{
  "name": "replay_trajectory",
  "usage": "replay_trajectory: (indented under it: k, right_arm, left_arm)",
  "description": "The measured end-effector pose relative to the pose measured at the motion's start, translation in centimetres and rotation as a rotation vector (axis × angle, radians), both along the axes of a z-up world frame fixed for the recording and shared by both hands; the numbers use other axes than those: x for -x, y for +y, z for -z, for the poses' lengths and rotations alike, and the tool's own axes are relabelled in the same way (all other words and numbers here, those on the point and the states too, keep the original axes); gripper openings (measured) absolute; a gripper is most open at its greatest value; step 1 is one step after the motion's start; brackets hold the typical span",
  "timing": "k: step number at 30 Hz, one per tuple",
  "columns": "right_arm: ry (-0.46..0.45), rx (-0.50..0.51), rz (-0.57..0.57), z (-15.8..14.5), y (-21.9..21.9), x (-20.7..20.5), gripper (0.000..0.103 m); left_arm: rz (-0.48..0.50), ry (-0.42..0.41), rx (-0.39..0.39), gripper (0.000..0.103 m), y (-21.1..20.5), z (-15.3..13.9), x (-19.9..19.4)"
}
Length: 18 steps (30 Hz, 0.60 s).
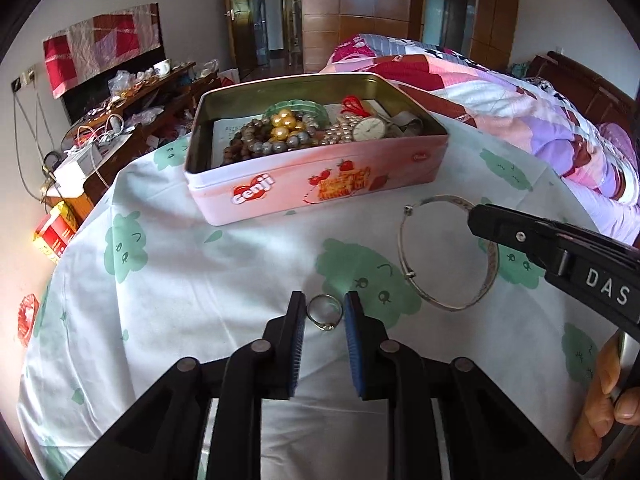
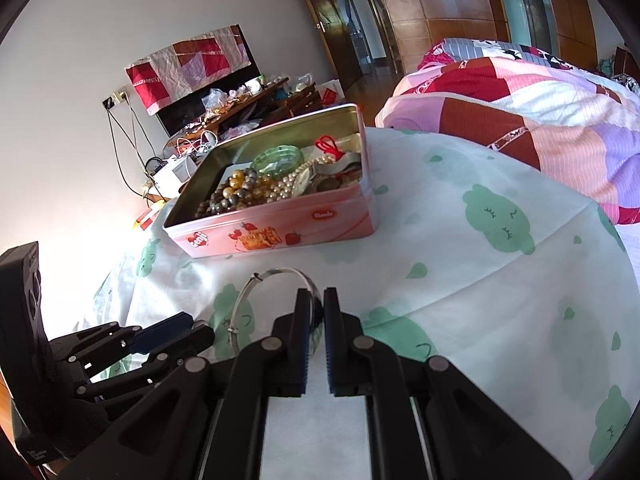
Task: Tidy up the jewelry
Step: 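Grasp silver bangle with right tool while left tool grasps small silver ring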
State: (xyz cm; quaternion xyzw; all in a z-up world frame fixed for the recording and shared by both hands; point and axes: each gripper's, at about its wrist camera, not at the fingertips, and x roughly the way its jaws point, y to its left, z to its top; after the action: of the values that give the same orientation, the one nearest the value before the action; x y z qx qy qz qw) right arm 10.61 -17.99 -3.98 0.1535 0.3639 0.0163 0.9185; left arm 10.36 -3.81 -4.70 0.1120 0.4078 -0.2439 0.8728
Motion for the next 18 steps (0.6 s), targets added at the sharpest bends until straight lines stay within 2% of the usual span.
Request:
replay_trajectory:
  k: [8, 12, 18]
  right_arm:
    - [-0.022, -0.007, 0.006, -0.4, -0.2, 0.3, 0.009]
    - [-0.061, -0.014, 0.010, -1.0, -0.3, 0.7, 0.009]
    - [-0.101, -0.021, 0.010, -1.6, -0.3, 1.0, 0.009]
  left_arm:
    - [-0.024, 0.002, 0.050, 0.019, 1.0, -0.4, -0.2]
    - [-0.056, -0.060, 0.144, 0.019, 2.5, -1.6, 0.4]
    - [-0.095, -0.140, 0.198, 0.019, 3.1, -2.8, 0.9]
